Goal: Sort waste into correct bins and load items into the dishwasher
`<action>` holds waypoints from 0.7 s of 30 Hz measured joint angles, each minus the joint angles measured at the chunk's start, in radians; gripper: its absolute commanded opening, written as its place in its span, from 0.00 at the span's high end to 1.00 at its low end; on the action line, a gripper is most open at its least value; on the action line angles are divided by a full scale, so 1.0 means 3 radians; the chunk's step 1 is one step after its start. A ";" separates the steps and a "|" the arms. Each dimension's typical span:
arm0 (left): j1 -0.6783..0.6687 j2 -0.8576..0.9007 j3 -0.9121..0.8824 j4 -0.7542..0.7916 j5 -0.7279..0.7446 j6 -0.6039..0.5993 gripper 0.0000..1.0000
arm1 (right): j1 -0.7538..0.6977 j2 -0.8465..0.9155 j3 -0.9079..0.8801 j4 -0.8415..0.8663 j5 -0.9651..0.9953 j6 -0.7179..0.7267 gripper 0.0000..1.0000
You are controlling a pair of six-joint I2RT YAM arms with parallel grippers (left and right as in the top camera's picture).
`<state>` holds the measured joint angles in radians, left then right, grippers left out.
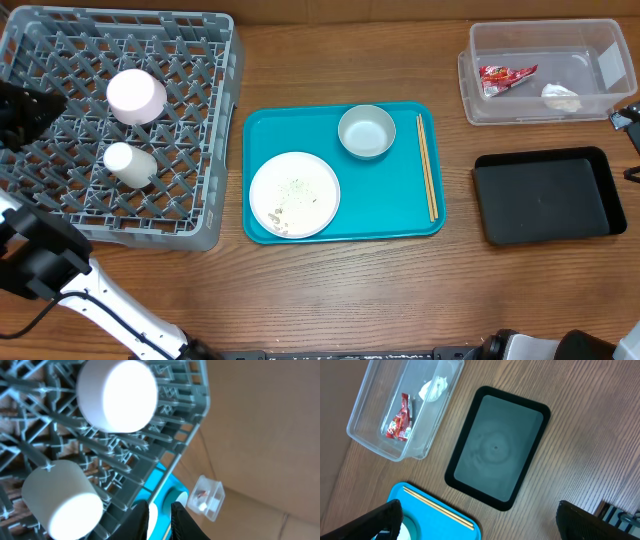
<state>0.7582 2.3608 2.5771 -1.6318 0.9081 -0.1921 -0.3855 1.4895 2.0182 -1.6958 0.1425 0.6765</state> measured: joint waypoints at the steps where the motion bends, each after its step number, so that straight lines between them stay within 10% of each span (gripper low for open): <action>1: -0.0017 -0.0001 0.0116 -0.0094 -0.0006 0.0048 0.80 | 0.0000 0.0000 0.0000 0.0001 0.0000 -0.0001 0.00; 5: -0.0189 -0.0039 0.0370 -0.0173 -0.0153 0.0202 0.76 | 0.0000 0.0000 0.0001 0.0001 0.0000 0.0000 0.00; 12: -0.0919 -0.0230 0.0310 -0.0174 -0.1237 0.0200 0.96 | 0.0000 0.0000 0.0001 0.0003 0.0001 0.0000 0.00; 21: -0.1534 -0.0855 -0.0654 -0.0186 -0.2785 -0.0050 0.96 | -0.0001 0.0000 0.0000 0.0001 0.0000 0.0001 0.00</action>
<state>0.2981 2.1044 2.3810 -1.6875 0.0727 -0.2070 -0.3859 1.4895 2.0182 -1.6955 0.1425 0.6769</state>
